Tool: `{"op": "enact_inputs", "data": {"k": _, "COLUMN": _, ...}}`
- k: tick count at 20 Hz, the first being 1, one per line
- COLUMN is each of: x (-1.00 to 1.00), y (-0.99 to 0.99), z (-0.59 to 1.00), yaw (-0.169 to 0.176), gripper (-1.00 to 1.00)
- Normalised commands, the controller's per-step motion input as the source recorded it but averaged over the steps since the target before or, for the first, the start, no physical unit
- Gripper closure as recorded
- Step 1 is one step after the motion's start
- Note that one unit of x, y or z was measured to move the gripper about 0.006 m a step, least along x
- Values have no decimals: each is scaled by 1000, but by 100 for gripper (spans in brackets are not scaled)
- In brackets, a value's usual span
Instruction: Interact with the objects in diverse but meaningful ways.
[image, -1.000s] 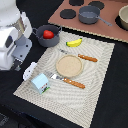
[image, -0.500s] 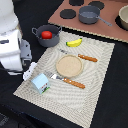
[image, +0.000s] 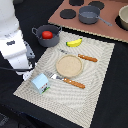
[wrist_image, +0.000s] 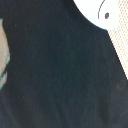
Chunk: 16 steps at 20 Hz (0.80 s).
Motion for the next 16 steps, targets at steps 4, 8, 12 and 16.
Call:
{"op": "enact_inputs", "data": {"k": 4, "x": 331, "y": 15, "z": -105, "yaw": -10, "gripper": -100}}
{"op": "enact_inputs", "data": {"k": 8, "x": 349, "y": 54, "z": -114, "yaw": -7, "gripper": -100}}
{"op": "enact_inputs", "data": {"k": 12, "x": 294, "y": 52, "z": -147, "yaw": -4, "gripper": -100}}
{"op": "enact_inputs", "data": {"k": 16, "x": 201, "y": 31, "z": -200, "yaw": 0, "gripper": -100}}
